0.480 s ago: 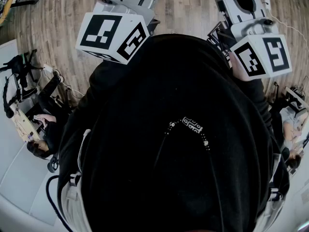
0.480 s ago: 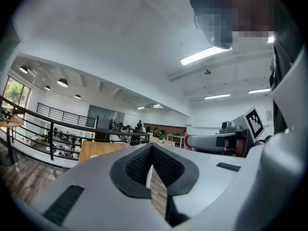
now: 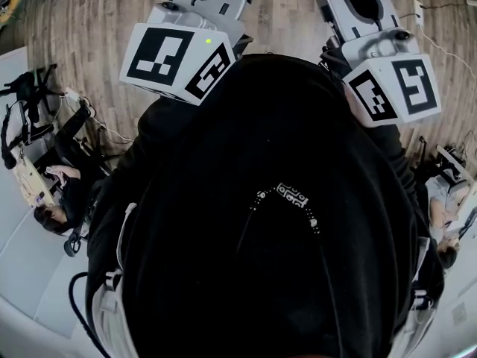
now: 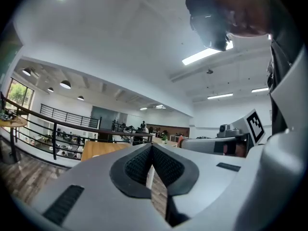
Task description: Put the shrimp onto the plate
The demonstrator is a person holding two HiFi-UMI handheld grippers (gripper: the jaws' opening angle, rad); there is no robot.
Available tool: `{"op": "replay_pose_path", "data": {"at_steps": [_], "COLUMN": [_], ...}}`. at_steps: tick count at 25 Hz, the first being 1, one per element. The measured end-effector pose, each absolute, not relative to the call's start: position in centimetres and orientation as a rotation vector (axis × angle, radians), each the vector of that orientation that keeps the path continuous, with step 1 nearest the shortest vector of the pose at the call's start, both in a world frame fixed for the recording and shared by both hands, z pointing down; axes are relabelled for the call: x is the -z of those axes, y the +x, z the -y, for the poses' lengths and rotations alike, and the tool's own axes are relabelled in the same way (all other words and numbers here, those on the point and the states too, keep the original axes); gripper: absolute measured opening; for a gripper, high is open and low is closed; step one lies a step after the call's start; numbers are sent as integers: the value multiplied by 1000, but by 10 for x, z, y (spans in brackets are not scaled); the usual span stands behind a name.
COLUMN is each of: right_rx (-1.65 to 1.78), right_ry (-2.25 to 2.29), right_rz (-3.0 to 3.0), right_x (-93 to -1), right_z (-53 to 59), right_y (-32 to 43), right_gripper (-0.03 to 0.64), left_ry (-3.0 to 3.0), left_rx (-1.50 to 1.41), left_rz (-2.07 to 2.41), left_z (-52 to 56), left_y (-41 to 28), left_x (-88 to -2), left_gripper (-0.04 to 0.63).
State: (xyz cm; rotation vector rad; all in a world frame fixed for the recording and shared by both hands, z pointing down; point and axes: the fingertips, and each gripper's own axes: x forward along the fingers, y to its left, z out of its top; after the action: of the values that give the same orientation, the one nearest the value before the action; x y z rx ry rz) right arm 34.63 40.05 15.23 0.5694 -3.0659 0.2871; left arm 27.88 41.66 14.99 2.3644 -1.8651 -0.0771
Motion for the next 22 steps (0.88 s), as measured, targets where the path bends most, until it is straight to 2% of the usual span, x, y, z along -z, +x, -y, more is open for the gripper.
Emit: {"op": "replay_pose_path", "data": {"at_steps": [22], "right_rx": [-437], "right_ry": [634], "right_rz": [3072], "right_x": [-167], "right_z": [-332], "right_y": [389], "right_gripper": [61], "left_ry": [2358], "left_rx": [-17], "left_rz": [1852], "left_z": [-367], "left_y": [303], "left_x": [-176], "left_gripper": [-6]}}
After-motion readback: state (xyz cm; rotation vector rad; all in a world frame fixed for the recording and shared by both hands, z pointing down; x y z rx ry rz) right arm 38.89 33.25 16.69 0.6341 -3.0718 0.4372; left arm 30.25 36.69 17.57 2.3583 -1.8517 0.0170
